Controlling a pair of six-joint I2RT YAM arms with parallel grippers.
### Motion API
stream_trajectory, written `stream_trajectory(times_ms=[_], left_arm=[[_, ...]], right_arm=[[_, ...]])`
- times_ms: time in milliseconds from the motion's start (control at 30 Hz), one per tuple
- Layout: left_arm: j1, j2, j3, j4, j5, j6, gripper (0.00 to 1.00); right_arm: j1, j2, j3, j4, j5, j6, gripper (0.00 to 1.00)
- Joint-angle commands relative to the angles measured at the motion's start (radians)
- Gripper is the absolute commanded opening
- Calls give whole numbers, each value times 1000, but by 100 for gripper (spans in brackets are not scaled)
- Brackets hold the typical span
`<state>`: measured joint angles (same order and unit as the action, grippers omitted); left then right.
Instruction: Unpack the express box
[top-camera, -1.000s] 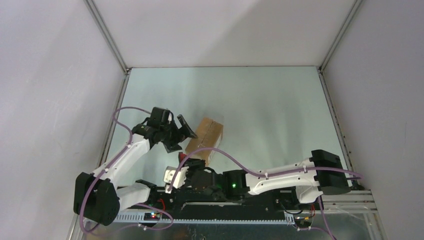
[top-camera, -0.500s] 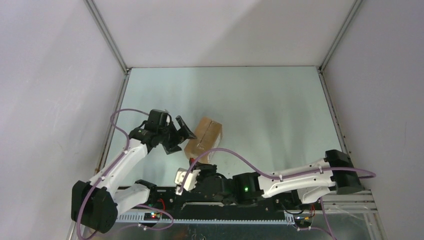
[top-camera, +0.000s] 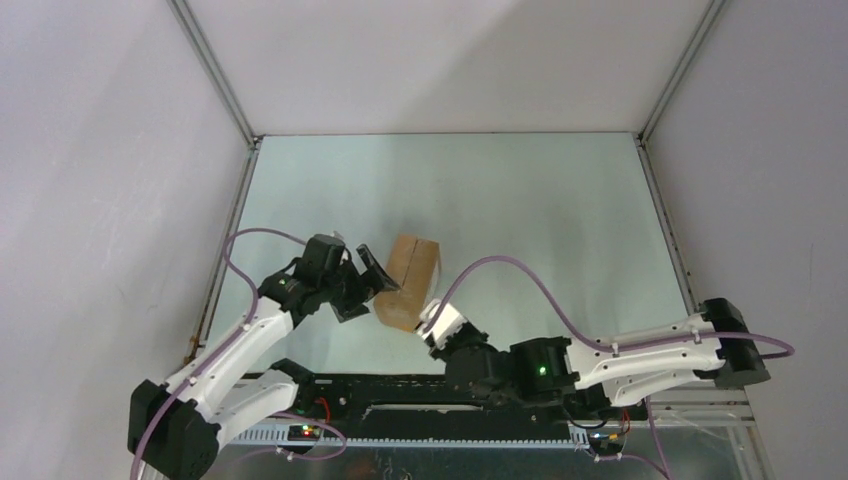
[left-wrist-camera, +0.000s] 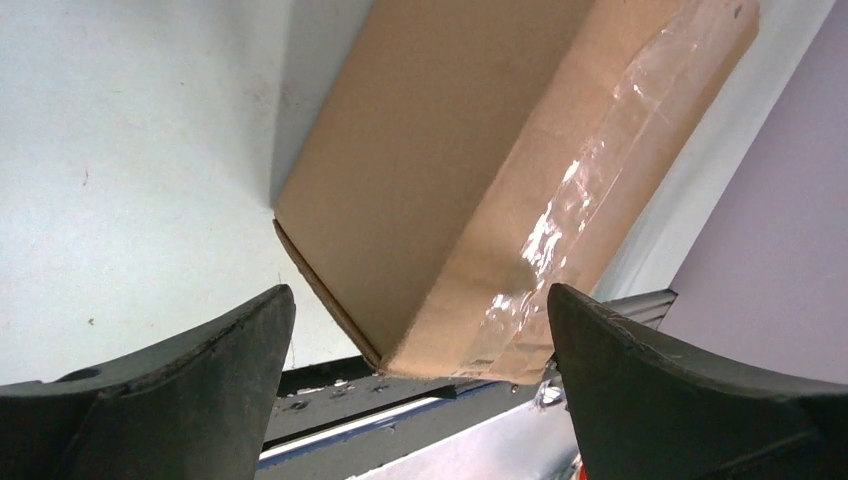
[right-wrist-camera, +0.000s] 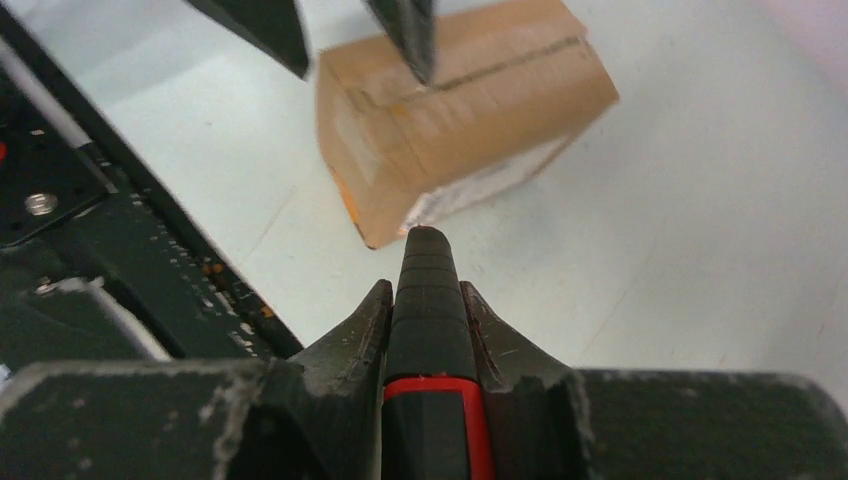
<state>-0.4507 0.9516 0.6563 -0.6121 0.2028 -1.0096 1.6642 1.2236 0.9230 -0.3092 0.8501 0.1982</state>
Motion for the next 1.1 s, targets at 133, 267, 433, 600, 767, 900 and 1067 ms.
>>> stream_trajectory(times_ms=[133, 267, 433, 600, 767, 900, 1067], left_arm=[[-71, -80, 20, -102, -109, -30, 90], [-165, -63, 9, -92, -142, -141, 84], [-263, -16, 33, -4, -146, -226, 82], [-316, 51, 108, 71, -139, -205, 90], [-317, 98, 159, 70, -141, -179, 98], [-312, 100, 204, -72, -261, -164, 100], [-306, 91, 330, -300, -484, -90, 100]], right_arm=[[-229, -124, -173, 141, -111, 211, 0], [-395, -119, -219, 279, -253, 198, 0], [-560, -70, -230, 481, -429, 162, 0], [-649, 17, -195, 575, -596, 146, 0], [-676, 91, -133, 630, -684, 139, 0], [-683, 91, -117, 647, -698, 139, 0], [-691, 64, -116, 608, -651, 148, 0]])
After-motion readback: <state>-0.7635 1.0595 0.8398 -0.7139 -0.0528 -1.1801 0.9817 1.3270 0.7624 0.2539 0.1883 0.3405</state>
